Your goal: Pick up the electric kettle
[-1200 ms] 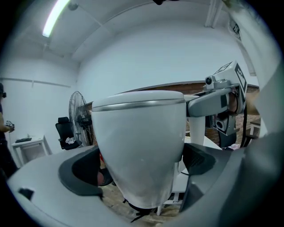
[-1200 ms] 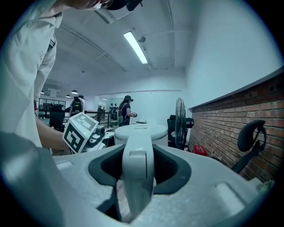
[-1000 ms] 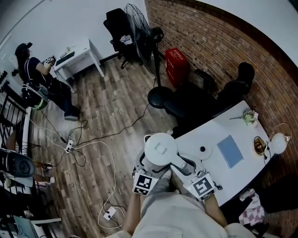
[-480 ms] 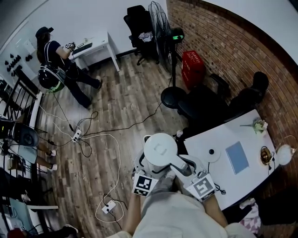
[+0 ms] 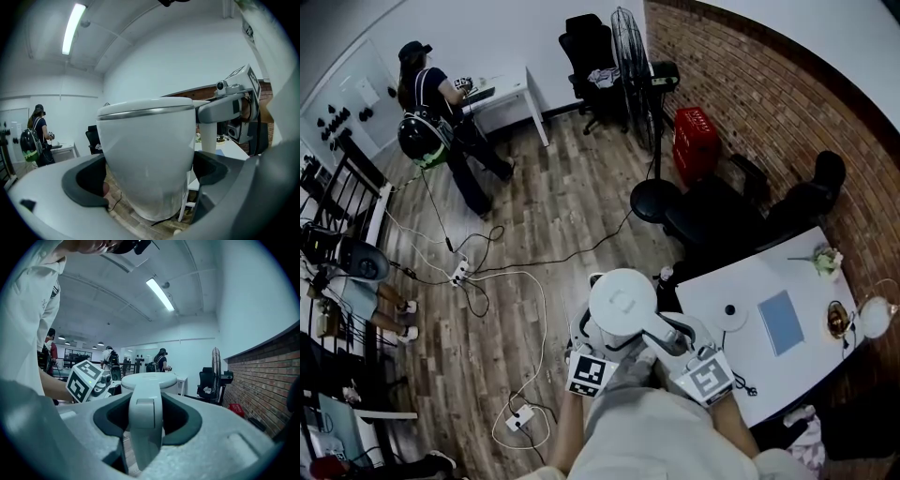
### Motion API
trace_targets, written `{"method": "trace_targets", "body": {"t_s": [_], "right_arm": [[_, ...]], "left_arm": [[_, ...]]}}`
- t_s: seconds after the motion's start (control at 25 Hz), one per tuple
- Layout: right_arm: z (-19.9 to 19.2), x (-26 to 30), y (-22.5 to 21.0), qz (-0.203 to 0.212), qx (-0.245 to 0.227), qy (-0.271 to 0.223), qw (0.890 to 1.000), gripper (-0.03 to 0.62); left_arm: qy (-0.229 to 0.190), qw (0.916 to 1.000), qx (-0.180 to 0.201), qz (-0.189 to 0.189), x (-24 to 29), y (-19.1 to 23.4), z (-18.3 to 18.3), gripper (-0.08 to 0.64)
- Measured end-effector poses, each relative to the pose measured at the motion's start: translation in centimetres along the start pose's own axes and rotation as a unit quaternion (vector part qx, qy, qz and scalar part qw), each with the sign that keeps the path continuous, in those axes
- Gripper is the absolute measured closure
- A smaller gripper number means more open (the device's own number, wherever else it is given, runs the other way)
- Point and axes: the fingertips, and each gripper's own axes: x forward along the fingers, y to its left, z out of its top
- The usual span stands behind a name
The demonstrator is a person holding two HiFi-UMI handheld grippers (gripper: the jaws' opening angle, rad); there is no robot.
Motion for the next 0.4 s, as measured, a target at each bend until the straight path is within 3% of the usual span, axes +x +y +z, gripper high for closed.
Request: {"method": "trace_targets", "body": {"t_s": [0.4], "right_arm": [[-0.24, -0.11, -0.82, 0.004, 0.001, -0.01, 1.0, 0.42]], "left_arm": [[0.002, 1.0, 0.006, 0.007, 0.7, -0.06, 0.13, -0.012]]}}
